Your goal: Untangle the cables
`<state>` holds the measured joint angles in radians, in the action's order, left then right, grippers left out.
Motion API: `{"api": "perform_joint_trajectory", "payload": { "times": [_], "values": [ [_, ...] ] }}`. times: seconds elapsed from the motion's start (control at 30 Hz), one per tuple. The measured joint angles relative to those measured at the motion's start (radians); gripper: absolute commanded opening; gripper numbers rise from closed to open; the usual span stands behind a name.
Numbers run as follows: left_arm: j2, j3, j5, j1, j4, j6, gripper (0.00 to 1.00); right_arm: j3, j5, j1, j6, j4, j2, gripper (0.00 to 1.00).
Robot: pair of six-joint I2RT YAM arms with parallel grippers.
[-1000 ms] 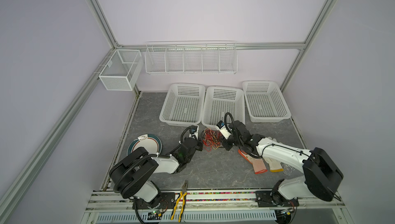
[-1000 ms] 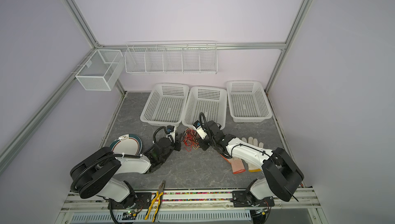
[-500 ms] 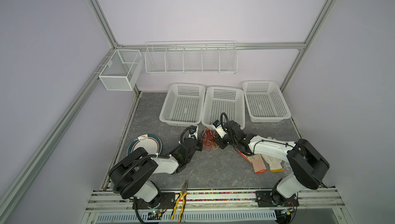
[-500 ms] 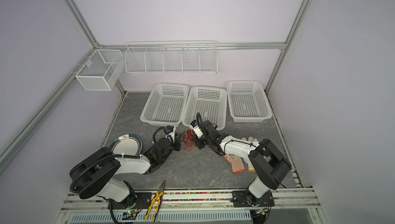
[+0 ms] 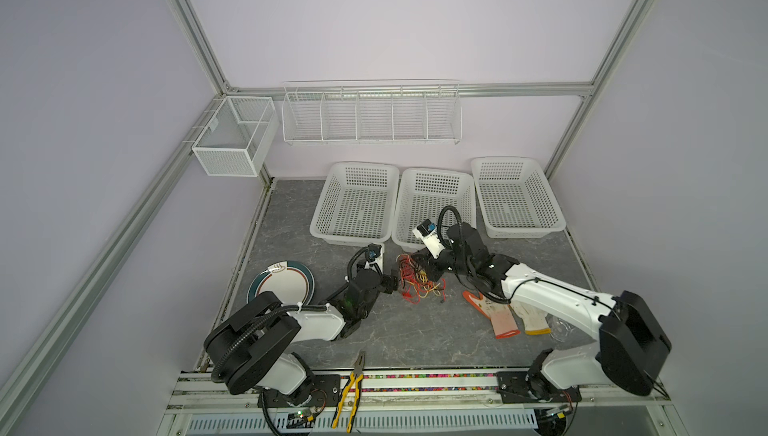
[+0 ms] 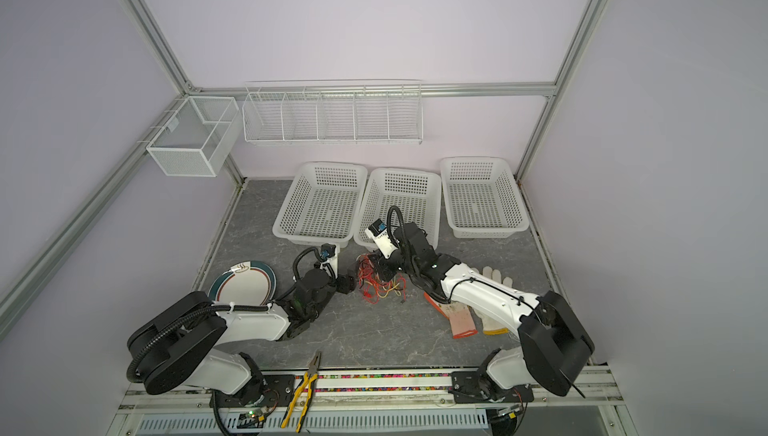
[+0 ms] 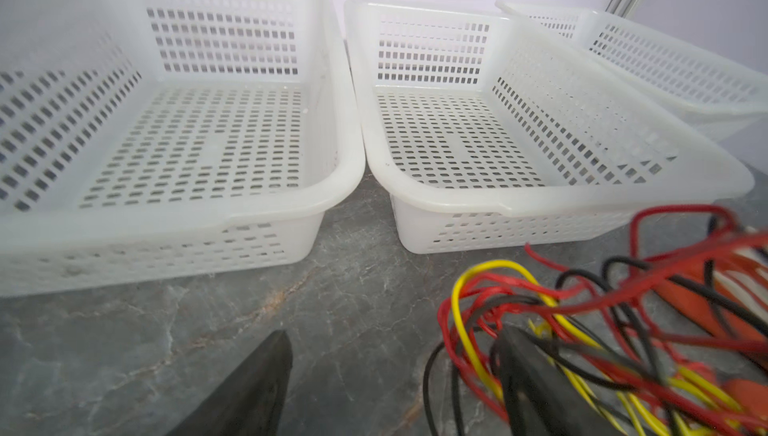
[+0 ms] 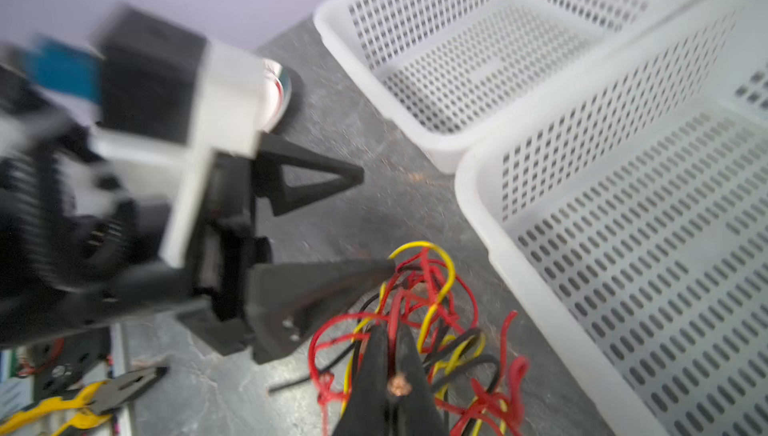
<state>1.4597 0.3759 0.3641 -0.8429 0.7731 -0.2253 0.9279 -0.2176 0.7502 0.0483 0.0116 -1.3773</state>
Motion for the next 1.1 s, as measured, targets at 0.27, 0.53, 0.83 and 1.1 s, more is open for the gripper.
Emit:
{"api": "perform_joint_trajectory", "payload": {
  "times": [0.27,0.53,0.83,1.1],
  "values": [
    [-0.129,0.010,-0.017,0.000,-0.022,0.049,0.84,0.092,0.024,0.005,-0.007,-0.053,0.092,0.07],
    [-0.334,0.010,-0.061,0.000,-0.149,0.133,0.81,0.116,0.063,0.004,-0.019,-0.085,0.090,0.07],
    [-0.333,0.011,-0.135,0.000,-0.185,0.177,0.78,0.116,0.021,0.004,-0.019,-0.092,0.079,0.07],
    [-0.179,0.019,-0.151,0.000,-0.119,0.154,0.52,0.116,-0.035,0.004,-0.018,-0.090,0.073,0.07]
  ]
}}
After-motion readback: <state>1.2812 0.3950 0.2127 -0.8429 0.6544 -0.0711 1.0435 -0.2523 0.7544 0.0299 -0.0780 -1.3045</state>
